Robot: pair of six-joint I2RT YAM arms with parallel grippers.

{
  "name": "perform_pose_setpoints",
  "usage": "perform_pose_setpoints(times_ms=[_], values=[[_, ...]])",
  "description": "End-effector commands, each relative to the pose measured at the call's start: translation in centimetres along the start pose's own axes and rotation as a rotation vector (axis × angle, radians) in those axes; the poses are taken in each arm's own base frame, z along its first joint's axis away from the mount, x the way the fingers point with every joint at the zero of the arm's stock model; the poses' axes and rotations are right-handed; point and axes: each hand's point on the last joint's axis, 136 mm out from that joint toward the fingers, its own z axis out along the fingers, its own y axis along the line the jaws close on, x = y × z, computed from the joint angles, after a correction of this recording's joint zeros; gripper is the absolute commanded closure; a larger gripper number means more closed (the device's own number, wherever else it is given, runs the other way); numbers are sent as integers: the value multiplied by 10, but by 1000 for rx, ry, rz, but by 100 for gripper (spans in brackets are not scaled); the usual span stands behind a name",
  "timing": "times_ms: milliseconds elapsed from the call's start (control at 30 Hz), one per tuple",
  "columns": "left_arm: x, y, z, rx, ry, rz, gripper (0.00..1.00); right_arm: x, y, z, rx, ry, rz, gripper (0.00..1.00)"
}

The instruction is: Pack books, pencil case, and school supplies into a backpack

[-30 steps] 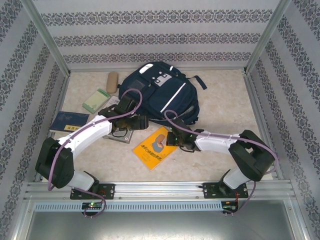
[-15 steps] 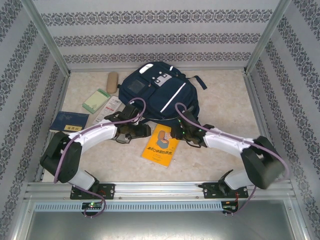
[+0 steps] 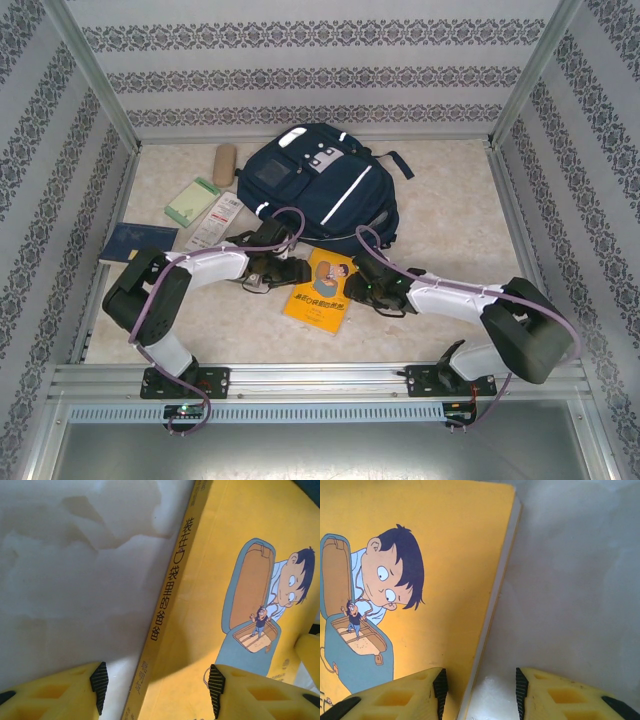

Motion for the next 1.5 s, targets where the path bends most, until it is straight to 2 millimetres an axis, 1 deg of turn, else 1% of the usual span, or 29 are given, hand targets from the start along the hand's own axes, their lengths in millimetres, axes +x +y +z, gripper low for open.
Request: perform_pose_setpoints(times_ms=[0,100,200,267,367,433,567,667,767,900,967,1000,1067,1133,1200,1300,1367,1467], values=[[10,-3,7,33,23,-1,41,8,18,13,-43,36,16,60],[15,-4,10,46,36,-5,42,13,22,15,-47,48,12,65],[22,-4,14,65,58,-15,42,17,30,14,-58,50,-11,68],[25,-6,15,90,70,-26,44,16,36,13,-65,41,-27,70],[28,-17,15,161,83,-42,46,16,42,13,-83,44,-34,74],[28,-30,11,237,84,-55,47,16,45,12,-95,44,-40,77],[24,-58,-1,386,80,-77,48,13,50,8,-116,32,-42,78],[20,-71,-12,454,60,-94,50,11,53,6,-125,23,-43,79],[15,-83,-25,508,33,-97,54,11,52,5,-126,19,-41,79],[9,-95,-39,566,-1,-100,56,11,50,5,-121,17,-36,79],[7,-96,-41,557,-12,-95,57,11,49,5,-120,15,-35,79],[8,-93,-39,532,-7,-95,61,11,50,4,-122,14,-35,79],[8,-88,-36,496,-3,-95,71,10,49,2,-122,10,-37,78],[9,-85,-35,471,1,-94,76,7,48,-2,-124,-1,-35,76],[8,-85,-38,462,-2,-88,83,2,46,-9,-138,-16,-28,72],[4,-92,-51,454,-22,-57,93,-7,46,-22,-197,-37,-13,57],[0,-100,-63,461,-39,-35,100,-15,49,-36,-249,-52,-21,45],[-7,-113,-80,483,-62,-8,100,-26,51,-56,-318,-71,-27,31]])
